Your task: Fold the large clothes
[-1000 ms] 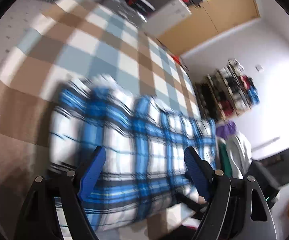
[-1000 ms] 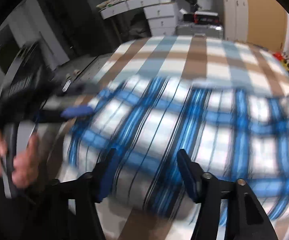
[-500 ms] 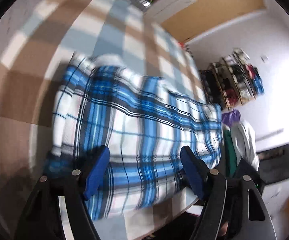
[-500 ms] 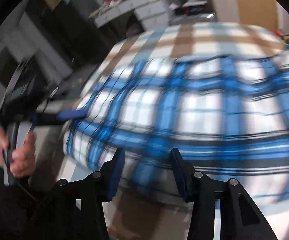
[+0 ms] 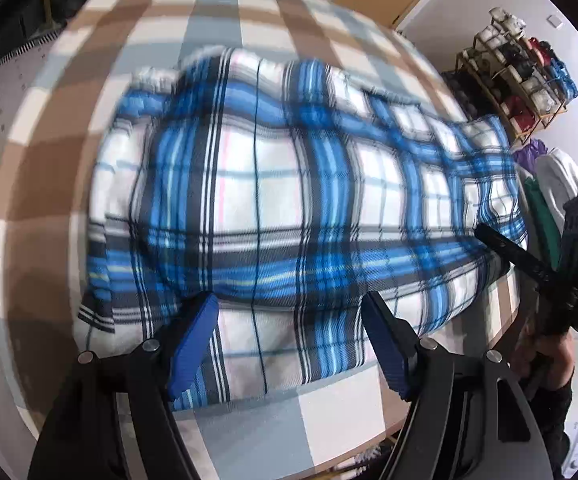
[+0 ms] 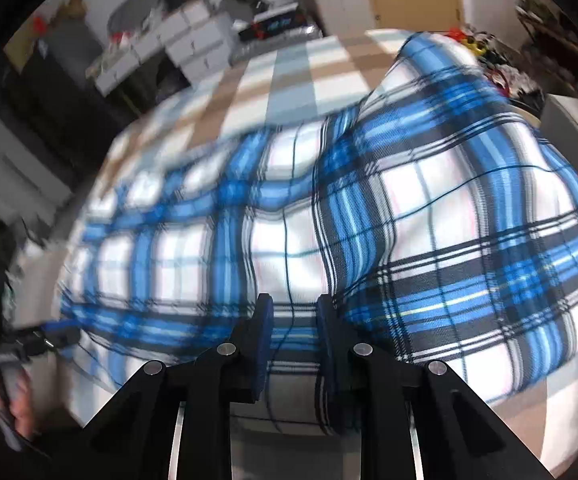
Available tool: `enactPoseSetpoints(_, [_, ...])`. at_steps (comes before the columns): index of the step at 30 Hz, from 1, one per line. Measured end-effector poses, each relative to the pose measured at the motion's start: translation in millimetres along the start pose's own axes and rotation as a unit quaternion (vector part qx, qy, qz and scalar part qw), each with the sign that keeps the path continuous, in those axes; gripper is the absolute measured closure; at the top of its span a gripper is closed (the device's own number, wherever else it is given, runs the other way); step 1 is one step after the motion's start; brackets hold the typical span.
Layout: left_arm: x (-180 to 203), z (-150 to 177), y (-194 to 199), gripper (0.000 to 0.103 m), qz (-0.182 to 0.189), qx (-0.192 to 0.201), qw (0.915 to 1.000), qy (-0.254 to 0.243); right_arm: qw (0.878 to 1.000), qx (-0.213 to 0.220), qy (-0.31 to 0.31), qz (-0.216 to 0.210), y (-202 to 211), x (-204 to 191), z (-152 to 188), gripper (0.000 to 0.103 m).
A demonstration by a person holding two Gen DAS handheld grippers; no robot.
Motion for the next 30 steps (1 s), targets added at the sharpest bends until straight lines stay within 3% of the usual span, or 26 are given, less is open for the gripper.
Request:
enactPoseSetpoints(4, [18,-18,24,0.033,0.039,0.064,0.997,-0.02,0.998,0.066,0.0,0.004,35,8,-32,0.077])
enactPoseSetpoints(8, [22,-36,25,0.033,0.035,0.102,0.9942,-0.006,0.989,0.077,0.069,0.109,33,32,-73,0.077])
enactPoseSetpoints(10, [17,-42,11,0.033,0.025,0.092,0.9953,0.02,0.983,0.047,0.082,0.155,12,54,-91,0.078])
enactPoseSetpoints(14, [12,-47,-15,0.033,0.002,0.063,0.9971,0.042,0.98,-0.022,0.096,0.175,-35,83,-96,0.082])
enactPoseSetpoints(21, [20,-39,-20,0.033,-0.057,0.055,0.9968,-0.006,0.958,-0.068,0.146,0.239,-39,75,-90,0.08])
enactPoseSetpoints(25, [21,-37,-24,0.033,-0.086,0.049,0.9946,-0.032,0.968,-0.033,0.136,0.207,-12,60,-116,0.078])
enactPoseSetpoints(27, [21,-37,-25,0.033,-0.095,0.046,0.9938,-0.036,0.967,-0.017,0.14,0.214,-13,60,-126,0.071])
enactPoseSetpoints(30, [20,-38,-26,0.033,-0.097,0.044,0.9937,-0.035,0.957,-0.066,0.14,0.246,-45,81,-117,0.07])
Point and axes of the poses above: each gripper's, at about its wrist camera, not at the fingertips, and y roughly against the way its jaws point, x to its right, z to its underside, the point moved 9 cm from there along -y, roughly the way its jaws point, and after that the axes turned 6 degrees about z, right-handed, at the moved point
